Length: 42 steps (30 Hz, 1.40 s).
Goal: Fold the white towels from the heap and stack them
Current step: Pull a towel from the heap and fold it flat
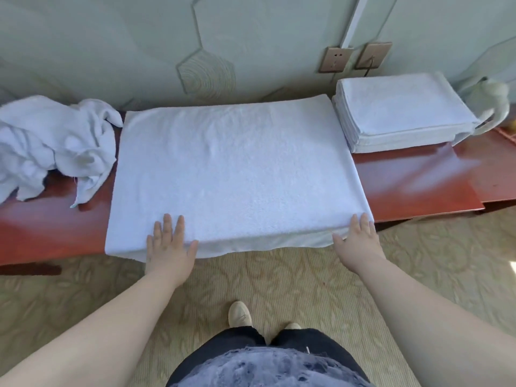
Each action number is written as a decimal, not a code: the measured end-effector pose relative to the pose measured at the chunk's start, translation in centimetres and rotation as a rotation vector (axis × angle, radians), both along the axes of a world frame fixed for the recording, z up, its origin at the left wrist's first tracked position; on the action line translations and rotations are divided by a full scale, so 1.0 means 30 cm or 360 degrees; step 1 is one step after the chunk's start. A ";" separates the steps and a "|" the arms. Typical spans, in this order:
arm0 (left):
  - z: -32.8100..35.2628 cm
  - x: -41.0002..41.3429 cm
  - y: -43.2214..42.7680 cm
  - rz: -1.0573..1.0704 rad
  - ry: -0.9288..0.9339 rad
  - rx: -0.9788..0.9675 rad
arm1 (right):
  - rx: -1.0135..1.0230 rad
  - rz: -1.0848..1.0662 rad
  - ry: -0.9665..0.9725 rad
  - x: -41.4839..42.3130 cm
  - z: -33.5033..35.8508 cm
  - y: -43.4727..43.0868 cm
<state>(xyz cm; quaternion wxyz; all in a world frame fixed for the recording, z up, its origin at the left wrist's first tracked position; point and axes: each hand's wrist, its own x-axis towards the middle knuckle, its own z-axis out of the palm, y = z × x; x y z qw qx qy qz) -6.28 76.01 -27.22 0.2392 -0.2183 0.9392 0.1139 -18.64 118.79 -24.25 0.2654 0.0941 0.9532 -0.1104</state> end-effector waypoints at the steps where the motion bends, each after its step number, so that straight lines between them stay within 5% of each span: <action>1: 0.000 0.063 -0.022 0.0132 0.0022 0.0024 | -0.0054 -0.0076 0.0100 0.016 -0.003 0.003; 3: 0.006 0.184 -0.046 0.0417 0.0131 0.0083 | -0.0180 -0.0314 0.0204 0.036 -0.020 0.016; 8: -0.011 0.298 -0.057 0.1332 0.0410 0.0461 | -0.0316 -0.0690 -0.0078 0.040 -0.058 0.008; 14: -0.130 0.220 -0.211 0.1907 0.0605 0.0991 | -0.0720 -0.1000 0.0112 -0.018 -0.193 0.043; 19: -0.207 0.186 -0.309 0.1849 0.0669 0.1075 | -0.0963 -0.1271 0.0270 -0.057 -0.270 0.060; 27: -0.301 0.243 -0.313 0.1630 0.0465 0.1302 | -0.0989 -0.1214 0.0128 -0.004 -0.370 0.050; 42: -0.221 0.454 -0.012 0.2052 0.0667 0.0843 | -0.1036 -0.1243 -0.0253 0.224 -0.384 0.140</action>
